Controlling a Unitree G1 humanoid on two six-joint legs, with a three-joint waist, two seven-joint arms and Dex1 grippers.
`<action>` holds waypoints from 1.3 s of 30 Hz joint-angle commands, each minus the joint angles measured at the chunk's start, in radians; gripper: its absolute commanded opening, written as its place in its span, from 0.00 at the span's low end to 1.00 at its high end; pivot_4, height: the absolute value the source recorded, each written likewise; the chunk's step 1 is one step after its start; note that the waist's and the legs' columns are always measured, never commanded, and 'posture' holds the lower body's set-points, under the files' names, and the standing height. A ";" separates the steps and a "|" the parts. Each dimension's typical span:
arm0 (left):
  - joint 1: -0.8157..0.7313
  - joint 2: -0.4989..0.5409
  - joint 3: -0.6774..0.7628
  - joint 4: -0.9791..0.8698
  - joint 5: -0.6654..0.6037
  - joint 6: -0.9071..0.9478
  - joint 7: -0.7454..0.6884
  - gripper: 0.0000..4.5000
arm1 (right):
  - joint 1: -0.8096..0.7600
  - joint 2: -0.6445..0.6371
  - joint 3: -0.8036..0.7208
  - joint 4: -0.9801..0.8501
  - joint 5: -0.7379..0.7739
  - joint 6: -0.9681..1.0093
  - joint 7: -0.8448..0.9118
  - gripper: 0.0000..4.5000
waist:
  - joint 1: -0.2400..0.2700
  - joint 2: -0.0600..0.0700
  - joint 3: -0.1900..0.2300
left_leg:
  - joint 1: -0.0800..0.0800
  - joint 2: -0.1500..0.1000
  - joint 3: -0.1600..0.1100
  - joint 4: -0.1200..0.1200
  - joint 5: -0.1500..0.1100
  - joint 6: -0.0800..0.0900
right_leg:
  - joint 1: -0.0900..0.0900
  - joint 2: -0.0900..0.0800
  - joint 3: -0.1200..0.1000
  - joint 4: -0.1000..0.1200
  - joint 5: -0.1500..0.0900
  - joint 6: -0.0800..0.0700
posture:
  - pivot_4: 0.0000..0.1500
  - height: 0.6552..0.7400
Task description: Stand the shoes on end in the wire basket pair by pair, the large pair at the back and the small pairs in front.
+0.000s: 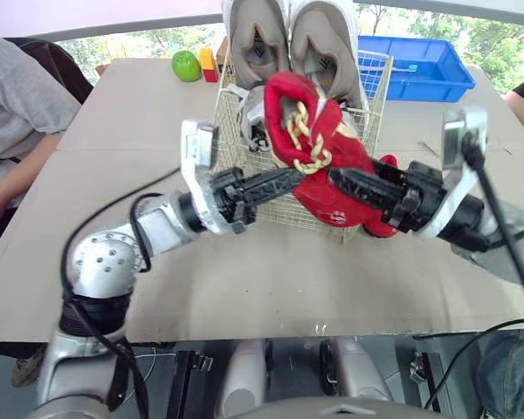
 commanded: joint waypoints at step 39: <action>-0.423 0.262 -0.105 0.730 0.957 -0.575 -0.983 0.54 | 0.488 -0.064 -0.142 -0.111 -0.628 -0.172 0.383 0.98 | 0.002 -0.002 -0.002 | 0.000 0.001 0.005 0.005 0.000 0.000 | 0.000 0.001 -0.001 0.006 0.000 0.000 | 1.00 1.00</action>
